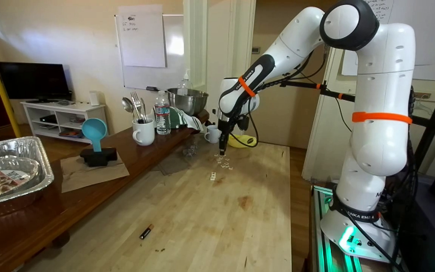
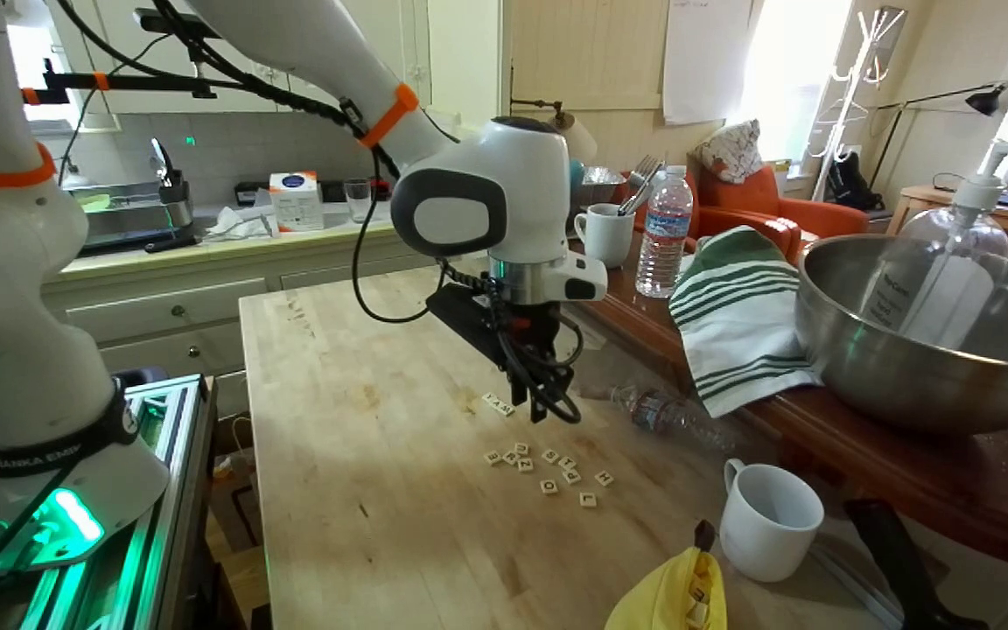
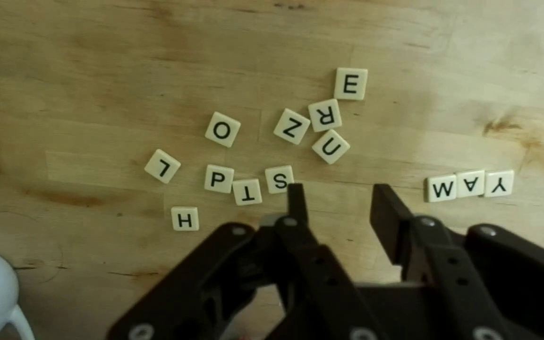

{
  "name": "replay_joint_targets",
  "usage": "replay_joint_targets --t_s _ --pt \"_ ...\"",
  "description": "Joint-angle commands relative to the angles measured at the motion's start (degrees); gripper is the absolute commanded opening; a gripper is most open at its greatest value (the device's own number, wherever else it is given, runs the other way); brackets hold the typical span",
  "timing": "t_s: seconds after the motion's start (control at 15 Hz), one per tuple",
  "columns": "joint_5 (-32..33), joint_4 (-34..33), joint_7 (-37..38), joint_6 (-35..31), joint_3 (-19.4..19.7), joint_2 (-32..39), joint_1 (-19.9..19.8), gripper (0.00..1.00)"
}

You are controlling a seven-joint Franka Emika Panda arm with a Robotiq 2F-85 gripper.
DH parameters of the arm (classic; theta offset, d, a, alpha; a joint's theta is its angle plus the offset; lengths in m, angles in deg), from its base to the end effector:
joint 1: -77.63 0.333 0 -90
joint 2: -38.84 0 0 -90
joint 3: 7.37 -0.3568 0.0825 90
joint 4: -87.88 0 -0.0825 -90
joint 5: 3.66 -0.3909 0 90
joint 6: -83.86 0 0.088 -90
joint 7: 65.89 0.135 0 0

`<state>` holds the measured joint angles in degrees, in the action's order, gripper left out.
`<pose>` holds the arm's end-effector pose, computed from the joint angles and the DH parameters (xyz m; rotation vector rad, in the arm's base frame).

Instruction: Put a litter block into the line of letter blocks

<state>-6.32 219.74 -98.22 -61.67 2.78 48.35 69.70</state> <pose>0.5196 -0.1694 0.2905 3.0885 0.3332 0.1055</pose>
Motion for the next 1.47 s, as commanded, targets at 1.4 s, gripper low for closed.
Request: replay_joint_targets --t_s 1.4 --pt "0.1 -7.0 0.2 -9.0 -6.9 14.1 -8.1 0.0"
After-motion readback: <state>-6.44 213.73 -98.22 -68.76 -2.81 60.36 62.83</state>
